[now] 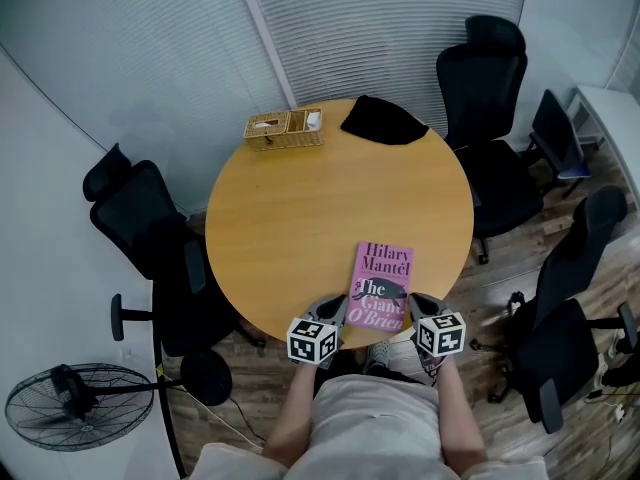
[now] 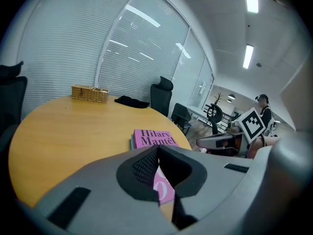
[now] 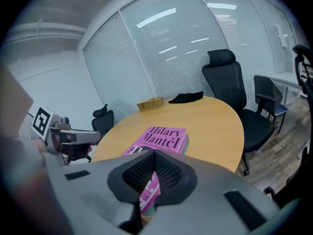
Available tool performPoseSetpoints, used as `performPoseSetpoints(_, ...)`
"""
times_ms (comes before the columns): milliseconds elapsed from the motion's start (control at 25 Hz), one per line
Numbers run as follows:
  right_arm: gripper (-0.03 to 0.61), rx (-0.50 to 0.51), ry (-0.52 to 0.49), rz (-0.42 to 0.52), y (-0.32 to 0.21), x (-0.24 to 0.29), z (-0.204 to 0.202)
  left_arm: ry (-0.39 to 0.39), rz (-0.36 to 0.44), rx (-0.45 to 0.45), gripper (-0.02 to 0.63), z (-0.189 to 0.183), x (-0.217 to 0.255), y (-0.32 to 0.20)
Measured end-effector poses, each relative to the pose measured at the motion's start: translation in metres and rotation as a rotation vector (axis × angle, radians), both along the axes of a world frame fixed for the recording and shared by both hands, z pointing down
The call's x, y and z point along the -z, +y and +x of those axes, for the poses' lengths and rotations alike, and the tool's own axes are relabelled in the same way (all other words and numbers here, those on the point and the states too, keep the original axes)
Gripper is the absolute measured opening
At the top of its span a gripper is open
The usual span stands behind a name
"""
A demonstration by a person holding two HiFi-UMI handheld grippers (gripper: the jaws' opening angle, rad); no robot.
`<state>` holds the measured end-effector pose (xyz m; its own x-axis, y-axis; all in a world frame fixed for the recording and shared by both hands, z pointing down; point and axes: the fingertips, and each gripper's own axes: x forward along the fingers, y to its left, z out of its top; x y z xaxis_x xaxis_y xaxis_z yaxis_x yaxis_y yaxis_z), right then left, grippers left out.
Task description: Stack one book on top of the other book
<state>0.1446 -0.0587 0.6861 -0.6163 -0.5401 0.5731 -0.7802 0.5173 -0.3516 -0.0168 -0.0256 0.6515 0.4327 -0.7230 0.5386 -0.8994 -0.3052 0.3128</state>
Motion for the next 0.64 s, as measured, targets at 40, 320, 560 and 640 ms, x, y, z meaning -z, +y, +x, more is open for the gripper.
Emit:
performPoseSetpoints(40,0.018,-0.002,0.003,0.009,0.0,0.002,0.001,0.005,0.0,0.003,0.029,0.0,0.001,0.0)
performPoseSetpoints(320,0.018,-0.011,0.01,0.05,-0.002,0.007,0.005,0.023,-0.008,0.017,0.029,0.001,-0.002,0.001)
performPoseSetpoints(560,0.018,-0.029,0.022,0.101,-0.008,0.014,0.01,0.034,-0.013,0.03,0.029,-0.001,-0.004,0.002)
performPoseSetpoints(640,0.018,-0.031,0.018,0.109,-0.01,0.015,0.011,0.03,-0.015,0.032,0.029,-0.001,-0.006,0.002)
